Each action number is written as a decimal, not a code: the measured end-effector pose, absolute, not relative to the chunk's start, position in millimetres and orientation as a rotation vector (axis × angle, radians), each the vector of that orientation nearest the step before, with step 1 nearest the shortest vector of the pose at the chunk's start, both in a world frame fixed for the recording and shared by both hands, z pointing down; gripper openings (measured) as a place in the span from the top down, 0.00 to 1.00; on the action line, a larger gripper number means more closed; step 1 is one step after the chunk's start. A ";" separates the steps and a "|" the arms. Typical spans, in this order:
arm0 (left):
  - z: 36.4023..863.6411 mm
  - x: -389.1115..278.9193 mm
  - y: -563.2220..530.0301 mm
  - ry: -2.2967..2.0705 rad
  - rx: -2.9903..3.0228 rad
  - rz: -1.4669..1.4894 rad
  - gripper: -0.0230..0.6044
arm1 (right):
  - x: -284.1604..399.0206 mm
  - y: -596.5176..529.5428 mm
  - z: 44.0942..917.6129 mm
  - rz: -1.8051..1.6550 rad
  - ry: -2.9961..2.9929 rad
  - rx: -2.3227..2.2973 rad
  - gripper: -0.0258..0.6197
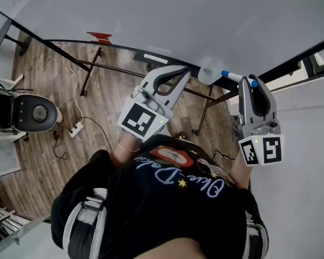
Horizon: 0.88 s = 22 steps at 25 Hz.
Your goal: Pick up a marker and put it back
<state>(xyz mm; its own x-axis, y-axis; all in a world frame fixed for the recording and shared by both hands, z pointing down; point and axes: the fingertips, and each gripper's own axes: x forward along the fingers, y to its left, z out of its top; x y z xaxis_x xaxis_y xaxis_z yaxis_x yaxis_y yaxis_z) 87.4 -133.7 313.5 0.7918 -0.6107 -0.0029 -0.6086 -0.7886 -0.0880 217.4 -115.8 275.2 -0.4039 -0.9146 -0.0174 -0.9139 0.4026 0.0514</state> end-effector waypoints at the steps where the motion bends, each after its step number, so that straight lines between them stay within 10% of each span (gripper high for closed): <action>1: 313.8 87.6 -133.2 0.985 -2.894 -0.041 0.96 | 217.6 -115.4 275.5 -0.081 -2.619 1.708 0.84; 22: 314.8 87.9 -131.6 0.999 -2.894 -0.042 0.96 | 218.9 -114.4 276.4 -0.081 -2.627 1.707 0.84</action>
